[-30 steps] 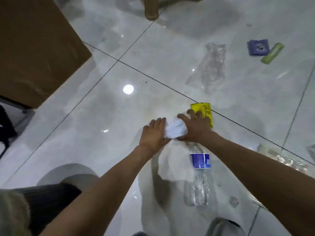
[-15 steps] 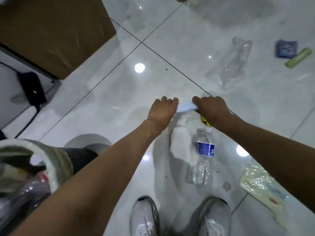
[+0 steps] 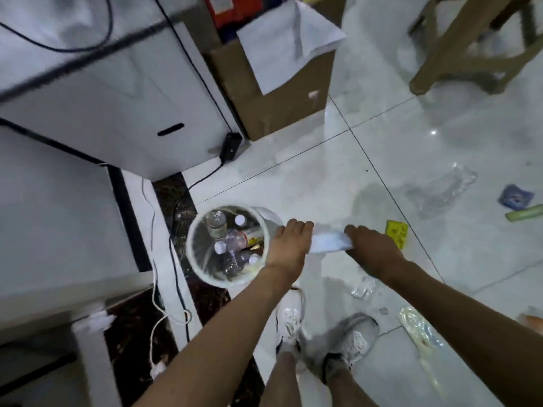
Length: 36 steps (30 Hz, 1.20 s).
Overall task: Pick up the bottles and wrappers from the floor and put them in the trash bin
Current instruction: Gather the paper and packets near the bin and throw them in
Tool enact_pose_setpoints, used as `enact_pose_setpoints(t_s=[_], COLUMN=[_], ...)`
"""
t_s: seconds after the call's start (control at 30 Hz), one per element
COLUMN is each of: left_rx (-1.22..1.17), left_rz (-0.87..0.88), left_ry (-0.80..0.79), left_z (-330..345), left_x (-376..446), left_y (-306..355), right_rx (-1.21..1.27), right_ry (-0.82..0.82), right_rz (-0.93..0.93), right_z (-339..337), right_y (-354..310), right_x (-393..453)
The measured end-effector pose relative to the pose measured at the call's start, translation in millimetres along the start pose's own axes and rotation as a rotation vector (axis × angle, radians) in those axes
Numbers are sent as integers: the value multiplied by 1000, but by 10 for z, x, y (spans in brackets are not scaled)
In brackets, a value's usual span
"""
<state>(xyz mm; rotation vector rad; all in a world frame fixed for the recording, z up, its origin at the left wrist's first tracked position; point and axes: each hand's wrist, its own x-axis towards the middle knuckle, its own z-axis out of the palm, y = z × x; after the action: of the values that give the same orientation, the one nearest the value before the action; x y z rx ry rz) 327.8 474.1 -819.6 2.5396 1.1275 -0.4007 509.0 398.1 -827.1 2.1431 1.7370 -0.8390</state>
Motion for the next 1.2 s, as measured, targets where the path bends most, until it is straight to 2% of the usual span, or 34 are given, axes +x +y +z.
enact_pose_setpoints(t_s=[0.13, 0.3, 0.4, 0.5, 0.57, 0.63, 0.73, 0.93, 1.03, 1.2], left_rx=[-10, -3, -43, -125, -225, -309, -277, -239, -249, -148], left_rz=[-207, -471, -557, -555, -563, -580, -575, -603, -580, -495], left_ry=[22, -63, -200, -344, -341, -253, -122, -91, -53, 76], left_z=[-142, 328, 714, 976, 1017, 942, 622, -433, -1061, -2354], left_x=[-595, -997, -976, -903, -868, -834, -725, -611, -711, -1041], left_y=[-779, -1619, -1893, -2004, -2002, -1994, -2059, -2246, -2216, -1775], right_rx=[116, 54, -69, -224, -225, -125, 29, 281, 270, 302], right_ry=[-45, -40, -69, -121, -197, -241, -216, -194, -208, -90], right_rz=[-179, -259, -279, -272, -237, -213, -245, -286, -281, -274], right_z=[-151, 151, 511, 833, 934, 878, 563, -542, -1164, -2393], right_y=[-991, -1954, -2251, -2326, -2320, -2342, -2444, -2712, -2747, -2564], right_x=[-9, 458, 825, 1060, 1119, 1140, 1234, 1194, 969, 250])
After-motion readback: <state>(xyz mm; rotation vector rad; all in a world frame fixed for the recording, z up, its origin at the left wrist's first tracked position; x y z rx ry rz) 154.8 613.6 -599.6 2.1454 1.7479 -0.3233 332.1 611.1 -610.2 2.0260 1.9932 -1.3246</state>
